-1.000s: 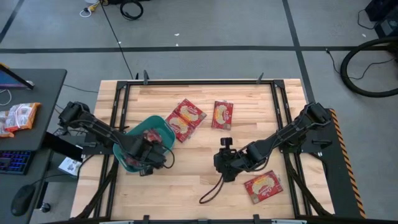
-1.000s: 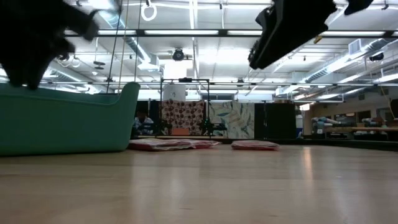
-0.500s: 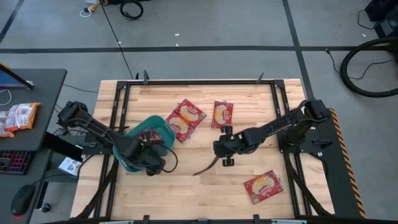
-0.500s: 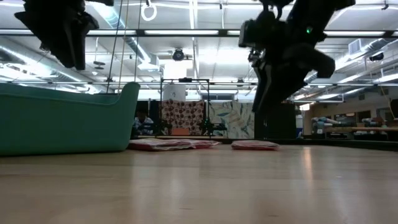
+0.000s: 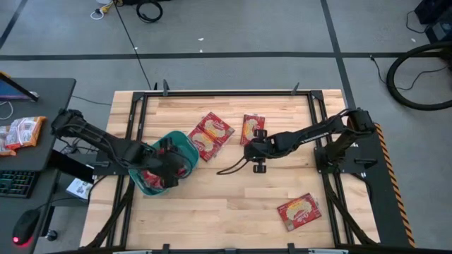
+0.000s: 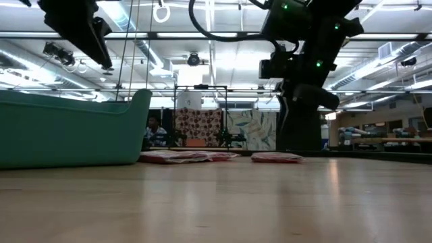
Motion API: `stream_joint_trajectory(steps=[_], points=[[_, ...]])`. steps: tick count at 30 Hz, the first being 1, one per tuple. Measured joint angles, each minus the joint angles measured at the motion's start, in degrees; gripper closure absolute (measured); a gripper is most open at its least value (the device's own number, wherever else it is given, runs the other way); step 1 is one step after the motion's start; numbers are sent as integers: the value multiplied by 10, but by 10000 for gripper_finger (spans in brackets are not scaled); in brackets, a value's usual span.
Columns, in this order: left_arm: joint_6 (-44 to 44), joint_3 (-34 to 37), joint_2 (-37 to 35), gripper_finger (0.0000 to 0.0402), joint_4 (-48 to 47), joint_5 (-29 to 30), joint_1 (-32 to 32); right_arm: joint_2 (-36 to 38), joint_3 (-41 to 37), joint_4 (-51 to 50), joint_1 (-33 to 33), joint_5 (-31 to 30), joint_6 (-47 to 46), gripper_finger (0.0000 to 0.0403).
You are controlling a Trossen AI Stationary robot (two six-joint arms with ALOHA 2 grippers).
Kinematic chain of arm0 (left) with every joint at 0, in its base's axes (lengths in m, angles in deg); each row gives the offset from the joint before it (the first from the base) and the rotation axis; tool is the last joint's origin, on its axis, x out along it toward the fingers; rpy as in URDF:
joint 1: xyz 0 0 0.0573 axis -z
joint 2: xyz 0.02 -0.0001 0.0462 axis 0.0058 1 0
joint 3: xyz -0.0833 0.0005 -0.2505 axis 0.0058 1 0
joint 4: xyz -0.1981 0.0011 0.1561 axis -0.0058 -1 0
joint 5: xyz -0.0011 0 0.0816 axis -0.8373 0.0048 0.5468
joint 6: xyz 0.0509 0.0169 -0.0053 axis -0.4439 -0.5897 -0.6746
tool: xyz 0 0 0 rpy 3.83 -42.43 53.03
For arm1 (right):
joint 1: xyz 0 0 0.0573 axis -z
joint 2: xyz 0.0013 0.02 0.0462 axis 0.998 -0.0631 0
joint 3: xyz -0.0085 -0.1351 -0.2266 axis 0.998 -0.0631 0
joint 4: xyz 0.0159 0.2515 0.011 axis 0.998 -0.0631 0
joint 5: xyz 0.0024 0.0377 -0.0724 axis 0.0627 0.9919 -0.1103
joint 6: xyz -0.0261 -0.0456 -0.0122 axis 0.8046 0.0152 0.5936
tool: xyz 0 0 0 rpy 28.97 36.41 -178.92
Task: Sort popcorn bags into baskets
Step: Put the red popcorn bag into the green bin
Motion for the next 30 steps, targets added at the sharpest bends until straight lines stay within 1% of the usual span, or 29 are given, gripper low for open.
stream_joint_trajectory(steps=[2, 9, 14, 16, 19, 24, 27, 30], points=[[-10, 14, -19, 285, 22, 12, 0, -3, -2, 17, 0, -22, 15, 266], [-10, 24, -92, 285, 31, 28, 8, -3, -53, 196, 9, -36, 65, 263], [-10, 23, -133, 285, 37, 41, 18, -3, -103, 315, 14, -40, 91, 247], [-11, 23, -145, 285, 45, 48, 18, -7, -122, 347, 19, -53, 91, 237], [-17, 23, -153, 285, 51, 50, 18, -21, -130, 367, 28, -67, 93, 220], [-25, 23, -157, 285, 55, 50, 18, -73, -108, 374, 37, -82, 107, 198], [-26, 23, -157, 285, 54, 49, 18, -93, -99, 376, 40, -87, 109, 192], [-26, 23, -157, 285, 53, 41, 18, -104, -98, 368, 39, -116, 107, 191]])
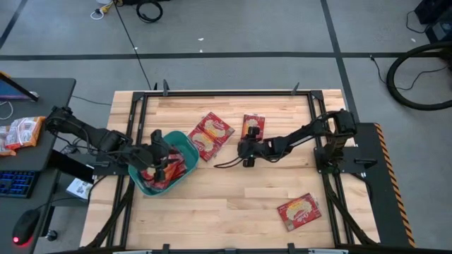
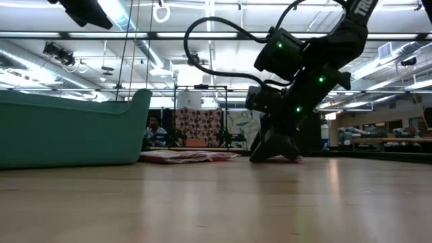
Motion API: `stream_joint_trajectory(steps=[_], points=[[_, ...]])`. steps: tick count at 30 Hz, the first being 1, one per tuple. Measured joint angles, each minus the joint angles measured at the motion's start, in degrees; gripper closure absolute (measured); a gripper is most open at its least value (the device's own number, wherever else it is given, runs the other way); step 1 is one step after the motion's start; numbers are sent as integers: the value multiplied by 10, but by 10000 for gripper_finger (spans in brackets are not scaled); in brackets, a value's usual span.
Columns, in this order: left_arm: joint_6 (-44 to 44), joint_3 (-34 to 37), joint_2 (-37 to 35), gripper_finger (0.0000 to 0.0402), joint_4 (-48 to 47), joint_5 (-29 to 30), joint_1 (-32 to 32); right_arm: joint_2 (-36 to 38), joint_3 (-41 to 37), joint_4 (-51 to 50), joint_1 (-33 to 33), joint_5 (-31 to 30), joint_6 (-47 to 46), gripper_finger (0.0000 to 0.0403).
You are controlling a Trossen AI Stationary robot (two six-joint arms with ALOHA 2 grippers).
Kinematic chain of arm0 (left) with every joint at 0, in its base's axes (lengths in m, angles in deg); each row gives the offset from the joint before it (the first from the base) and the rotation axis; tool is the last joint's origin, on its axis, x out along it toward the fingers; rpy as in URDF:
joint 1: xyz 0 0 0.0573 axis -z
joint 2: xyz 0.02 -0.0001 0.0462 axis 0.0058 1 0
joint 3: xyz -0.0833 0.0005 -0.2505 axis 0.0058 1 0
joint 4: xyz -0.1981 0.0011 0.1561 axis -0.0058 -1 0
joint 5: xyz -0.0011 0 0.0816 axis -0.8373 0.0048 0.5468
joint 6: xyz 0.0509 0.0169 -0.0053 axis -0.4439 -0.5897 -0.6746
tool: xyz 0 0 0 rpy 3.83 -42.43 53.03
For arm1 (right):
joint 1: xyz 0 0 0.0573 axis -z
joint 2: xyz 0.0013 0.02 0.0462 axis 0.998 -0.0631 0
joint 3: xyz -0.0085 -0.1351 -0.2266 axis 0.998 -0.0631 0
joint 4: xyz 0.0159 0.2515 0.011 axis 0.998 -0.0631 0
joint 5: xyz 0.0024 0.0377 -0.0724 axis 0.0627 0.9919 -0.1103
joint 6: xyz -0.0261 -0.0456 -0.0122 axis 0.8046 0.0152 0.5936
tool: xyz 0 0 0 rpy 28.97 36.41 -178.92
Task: Sort popcorn bags into baskets
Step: Put the red popcorn bag into the green bin
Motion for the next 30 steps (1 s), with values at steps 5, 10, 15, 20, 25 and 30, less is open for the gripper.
stream_joint_trajectory(steps=[5, 10, 15, 20, 25, 30], points=[[0, 0, 0, 285, 1, -2, 0, -2, 2, -27, 0, -19, -1, 200], [0, 0, 0, 285, 1, -2, 0, -2, 1, -38, 1, -23, 9, 247], [0, 0, 0, 285, 1, -2, 0, -2, 1, -50, 2, -9, -4, 338], [1, 0, 1, 285, 1, -2, 0, -1, 0, -62, -3, -9, -22, 392], [-27, 0, 26, 284, 7, 9, 0, 21, 25, -148, -31, -3, -65, 396], [-85, -1, 71, 256, 69, 14, 0, 76, 48, -206, -71, 6, -104, 396]])
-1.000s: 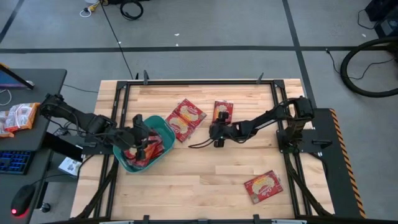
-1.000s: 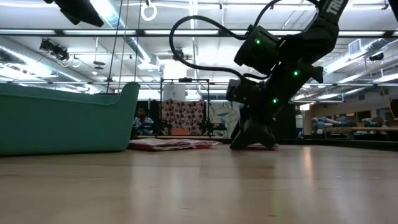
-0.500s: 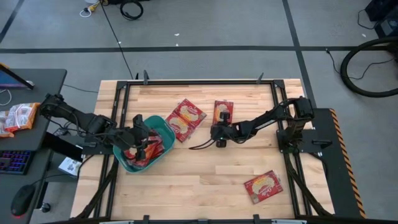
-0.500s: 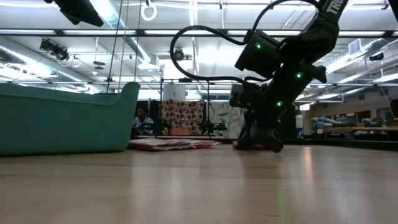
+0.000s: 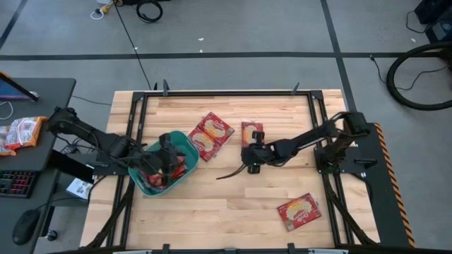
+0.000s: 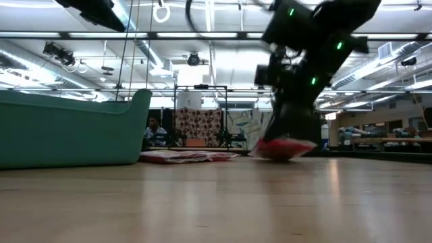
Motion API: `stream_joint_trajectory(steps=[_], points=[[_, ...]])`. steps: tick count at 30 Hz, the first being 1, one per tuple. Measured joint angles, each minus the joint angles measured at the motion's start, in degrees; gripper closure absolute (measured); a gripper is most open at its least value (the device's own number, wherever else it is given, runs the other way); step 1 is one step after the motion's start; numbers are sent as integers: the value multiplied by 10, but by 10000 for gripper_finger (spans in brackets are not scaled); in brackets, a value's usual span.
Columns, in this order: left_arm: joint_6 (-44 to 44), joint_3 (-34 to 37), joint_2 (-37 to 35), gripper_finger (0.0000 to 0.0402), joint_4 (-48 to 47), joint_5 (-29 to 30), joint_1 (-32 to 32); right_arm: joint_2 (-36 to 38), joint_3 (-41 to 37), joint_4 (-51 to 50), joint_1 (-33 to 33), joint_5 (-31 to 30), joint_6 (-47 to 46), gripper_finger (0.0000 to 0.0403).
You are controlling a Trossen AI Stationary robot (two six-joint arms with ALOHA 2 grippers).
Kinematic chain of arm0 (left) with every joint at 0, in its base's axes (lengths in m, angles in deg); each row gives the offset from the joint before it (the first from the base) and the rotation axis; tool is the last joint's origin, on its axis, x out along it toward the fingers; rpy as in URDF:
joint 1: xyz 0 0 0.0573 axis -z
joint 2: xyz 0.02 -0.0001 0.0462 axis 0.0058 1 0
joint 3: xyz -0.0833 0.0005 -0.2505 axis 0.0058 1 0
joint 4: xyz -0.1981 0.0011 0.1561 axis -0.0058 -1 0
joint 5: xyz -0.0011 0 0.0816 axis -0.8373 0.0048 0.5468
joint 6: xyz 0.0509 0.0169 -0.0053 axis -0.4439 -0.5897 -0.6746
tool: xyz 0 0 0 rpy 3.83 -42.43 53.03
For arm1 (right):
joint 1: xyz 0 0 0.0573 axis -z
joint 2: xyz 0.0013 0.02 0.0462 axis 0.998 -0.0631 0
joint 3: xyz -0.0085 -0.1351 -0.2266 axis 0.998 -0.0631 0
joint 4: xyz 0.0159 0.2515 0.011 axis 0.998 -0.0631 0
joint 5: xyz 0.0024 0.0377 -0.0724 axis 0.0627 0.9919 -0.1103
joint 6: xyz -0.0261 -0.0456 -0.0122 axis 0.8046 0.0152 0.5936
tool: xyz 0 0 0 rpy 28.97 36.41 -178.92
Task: Sort popcorn bags into baskets
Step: Put the red popcorn bag into the green bin
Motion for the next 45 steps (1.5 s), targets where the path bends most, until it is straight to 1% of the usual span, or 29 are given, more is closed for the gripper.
stream_joint_trajectory(steps=[4, 6, 10, 15, 20, 24, 26, 28, 31, 34, 35, 37, 43, 45], points=[[-46, 0, 40, 217, 49, 0, 0, 50, 1, -2, -35, 41, -24, 398], [-66, 0, 62, 198, 59, 1, 0, 71, 1, -6, -49, 52, -33, 398], [-106, 0, 111, 176, 84, 10, -3, 109, 1, -5, -74, 68, -40, 399], [-136, 0, 173, 174, 148, 22, -3, 138, 1, 13, -96, 83, -53, 400], [-140, 0, 226, 174, 245, 24, -11, 152, 1, 49, -108, 96, -53, 400], [-141, 0, 260, 174, 314, 19, -15, 152, 1, 86, -113, 131, -50, 400], [-144, 0, 273, 174, 323, 15, -15, 146, 2, 114, -114, 153, -46, 400], [-144, 0, 286, 174, 344, 4, -20, 146, 2, 122, -117, 166, -44, 400], [-137, 0, 300, 174, 362, -16, -27, 147, 2, 149, -120, 167, -33, 401], [-121, 0, 315, 174, 382, -18, -35, 147, 2, 181, -121, 192, -21, 401], [-116, -1, 323, 174, 402, -20, -39, 146, 2, 184, -121, 200, -20, 401], [-112, -1, 333, 174, 413, -25, -42, 145, 2, 190, -121, 206, -19, 401], [-107, -1, 363, 175, 480, -108, -58, 140, 2, 218, -122, 211, -15, 401], [-99, 0, 364, 175, 475, -133, -63, 137, 2, 221, -122, 211, -13, 401]])
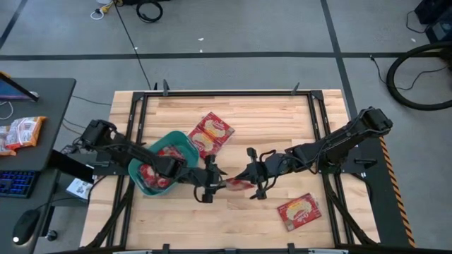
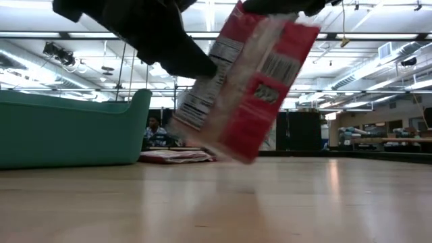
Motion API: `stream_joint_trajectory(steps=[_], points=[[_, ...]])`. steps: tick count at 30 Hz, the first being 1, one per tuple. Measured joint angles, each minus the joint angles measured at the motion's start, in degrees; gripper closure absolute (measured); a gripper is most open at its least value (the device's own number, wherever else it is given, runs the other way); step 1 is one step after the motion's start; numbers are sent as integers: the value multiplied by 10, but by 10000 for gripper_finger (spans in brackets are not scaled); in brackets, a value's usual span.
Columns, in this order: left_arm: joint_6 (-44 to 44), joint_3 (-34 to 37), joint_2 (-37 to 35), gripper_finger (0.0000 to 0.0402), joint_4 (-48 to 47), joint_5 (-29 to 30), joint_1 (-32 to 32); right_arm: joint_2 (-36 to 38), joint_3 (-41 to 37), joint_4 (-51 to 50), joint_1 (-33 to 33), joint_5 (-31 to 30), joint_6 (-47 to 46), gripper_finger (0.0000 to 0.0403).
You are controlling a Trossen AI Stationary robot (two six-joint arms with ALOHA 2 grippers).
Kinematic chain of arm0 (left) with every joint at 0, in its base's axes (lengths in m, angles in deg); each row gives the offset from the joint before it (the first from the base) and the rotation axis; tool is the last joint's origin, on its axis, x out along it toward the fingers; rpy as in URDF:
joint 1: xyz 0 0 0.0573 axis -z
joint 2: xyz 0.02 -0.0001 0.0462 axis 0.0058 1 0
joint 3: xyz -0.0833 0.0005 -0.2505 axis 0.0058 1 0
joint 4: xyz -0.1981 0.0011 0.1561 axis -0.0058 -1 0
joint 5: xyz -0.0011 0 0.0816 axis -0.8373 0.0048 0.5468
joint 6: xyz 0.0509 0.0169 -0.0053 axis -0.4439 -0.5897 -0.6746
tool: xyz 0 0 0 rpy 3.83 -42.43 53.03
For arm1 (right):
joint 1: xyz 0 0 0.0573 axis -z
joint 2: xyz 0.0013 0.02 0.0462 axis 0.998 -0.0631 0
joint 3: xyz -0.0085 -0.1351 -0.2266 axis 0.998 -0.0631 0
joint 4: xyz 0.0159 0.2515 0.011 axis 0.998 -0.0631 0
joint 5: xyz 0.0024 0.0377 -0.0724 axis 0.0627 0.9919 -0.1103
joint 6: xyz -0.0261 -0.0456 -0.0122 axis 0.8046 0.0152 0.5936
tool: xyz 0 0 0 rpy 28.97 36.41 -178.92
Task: Sort popcorn bags into baskets
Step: Put the red popcorn bag into the green bin
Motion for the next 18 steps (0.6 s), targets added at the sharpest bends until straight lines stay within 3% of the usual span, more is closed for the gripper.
stream_joint_trajectory(steps=[9, 18], points=[[36, 0, -2, 188, 10, -59, -12, -1, 0, 32, 0, 2, 15, 401], [62, 0, -2, 298, 10, -58, -13, -1, 0, 58, -5, -24, 23, 397]])
